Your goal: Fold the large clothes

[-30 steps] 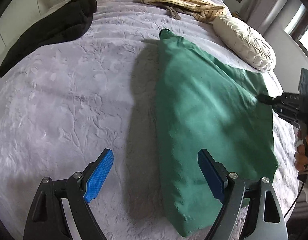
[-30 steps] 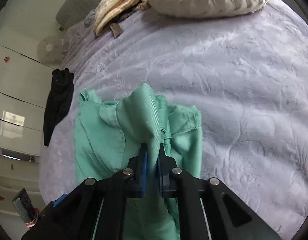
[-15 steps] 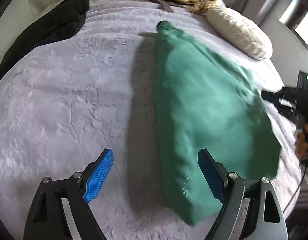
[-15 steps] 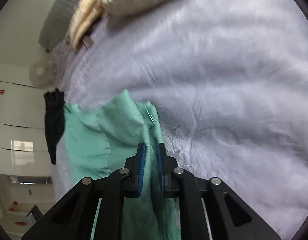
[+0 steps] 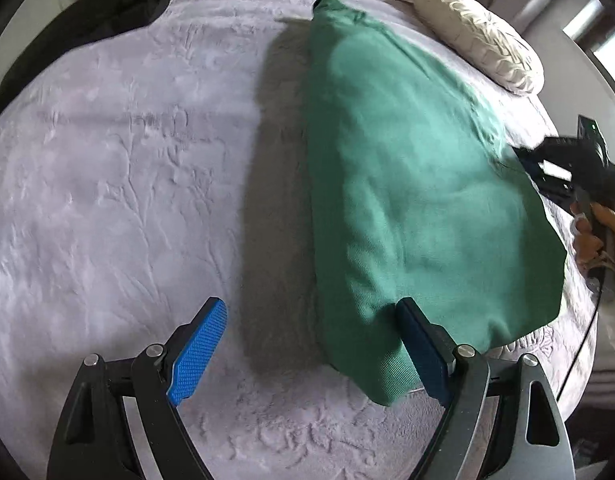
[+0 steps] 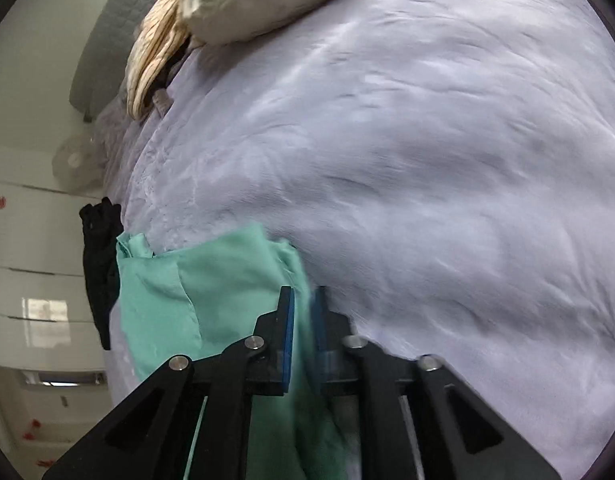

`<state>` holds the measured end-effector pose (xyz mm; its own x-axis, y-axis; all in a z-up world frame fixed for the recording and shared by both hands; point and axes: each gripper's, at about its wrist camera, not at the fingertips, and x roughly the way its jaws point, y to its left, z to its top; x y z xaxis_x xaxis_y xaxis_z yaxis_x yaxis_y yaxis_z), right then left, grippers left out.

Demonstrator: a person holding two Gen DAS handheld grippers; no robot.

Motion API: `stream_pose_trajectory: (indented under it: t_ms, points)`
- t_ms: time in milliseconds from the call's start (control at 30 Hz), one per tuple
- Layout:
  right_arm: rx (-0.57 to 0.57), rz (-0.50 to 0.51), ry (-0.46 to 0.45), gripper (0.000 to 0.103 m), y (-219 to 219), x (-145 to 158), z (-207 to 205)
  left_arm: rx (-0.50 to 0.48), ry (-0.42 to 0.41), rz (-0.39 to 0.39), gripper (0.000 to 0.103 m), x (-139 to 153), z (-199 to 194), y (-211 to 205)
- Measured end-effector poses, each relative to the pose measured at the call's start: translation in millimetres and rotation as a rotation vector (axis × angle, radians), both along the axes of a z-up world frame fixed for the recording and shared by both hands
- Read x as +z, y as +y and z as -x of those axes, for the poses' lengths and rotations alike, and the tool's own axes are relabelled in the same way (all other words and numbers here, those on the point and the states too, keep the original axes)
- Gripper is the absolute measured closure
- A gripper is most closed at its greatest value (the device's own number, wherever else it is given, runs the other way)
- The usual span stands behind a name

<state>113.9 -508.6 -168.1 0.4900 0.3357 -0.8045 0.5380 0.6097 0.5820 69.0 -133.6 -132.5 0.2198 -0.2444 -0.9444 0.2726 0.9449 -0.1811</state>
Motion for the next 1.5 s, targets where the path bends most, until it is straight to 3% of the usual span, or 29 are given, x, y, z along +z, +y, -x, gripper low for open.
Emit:
stream_pose_trajectory:
  t_ms: [100,133,167,200,233,333,500,733,1000,1367,1433,1500]
  points:
    - [0.008,-0.028,-0.011,0.088,-9.4,6.2,18.4,-0.001,0.002,0.041,0.016,6.8,-8.0,2.8]
    - [0.008,-0.038,-0.020,0.076,-12.1,8.1,22.6,0.004,0.010,0.059,0.016,7.3,-11.9,3.9]
    - [0.006,-0.048,-0.029,0.049,-14.0,9.7,26.2,0.010,0.023,0.079,0.016,6.8,-17.0,4.0]
    - [0.002,-0.053,-0.040,0.036,-15.0,10.9,31.0,0.015,0.039,0.097,0.016,5.2,-23.1,3.6]
    - [0.003,-0.062,-0.054,0.030,-14.6,11.9,34.0,0.018,0.051,0.104,0.016,3.8,-28.3,0.6]
    - [0.026,-0.122,-0.065,0.030,-10.2,8.0,39.9,0.025,0.064,0.104,0.016,-1.8,-38.1,-5.0]
    - [0.071,-0.164,-0.074,0.030,4.5,2.4,37.4,-0.002,0.113,0.175,0.016,-7.8,-48.7,-20.2]
    - [0.079,-0.181,-0.056,0.030,9.1,-7.8,36.9,-0.045,0.113,0.094,0.016,-16.3,-51.8,-40.9]
    - [0.087,-0.192,-0.051,0.023,6.5,-11.5,39.4,-0.058,0.111,0.078,0.016,-18.8,-54.9,-44.7]
    - [0.101,-0.192,-0.043,0.022,11.0,-14.1,25.4,-0.083,0.111,0.067,0.016,-20.0,-61.3,-53.4]
    - [0.107,-0.200,-0.050,0.022,11.1,-13.5,24.1,-0.075,0.125,0.126,0.016,-16.2,-64.0,-51.6]
    - [0.126,-0.222,-0.074,0.022,11.2,-11.6,20.5,-0.068,0.151,0.261,0.016,-9.9,-68.8,-43.8]
